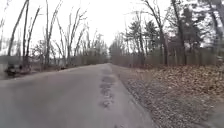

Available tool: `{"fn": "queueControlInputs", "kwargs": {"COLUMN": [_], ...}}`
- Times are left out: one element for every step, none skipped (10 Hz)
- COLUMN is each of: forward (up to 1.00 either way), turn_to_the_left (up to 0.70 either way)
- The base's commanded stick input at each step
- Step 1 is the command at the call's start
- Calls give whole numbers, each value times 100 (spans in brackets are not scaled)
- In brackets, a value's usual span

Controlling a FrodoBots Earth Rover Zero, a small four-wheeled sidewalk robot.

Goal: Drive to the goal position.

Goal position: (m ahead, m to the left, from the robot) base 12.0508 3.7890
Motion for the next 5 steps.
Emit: {"fn": "queueControlInputs", "kwargs": {"forward": [85,85,85,85,85], "turn_to_the_left": [0,0,0,0,0]}}
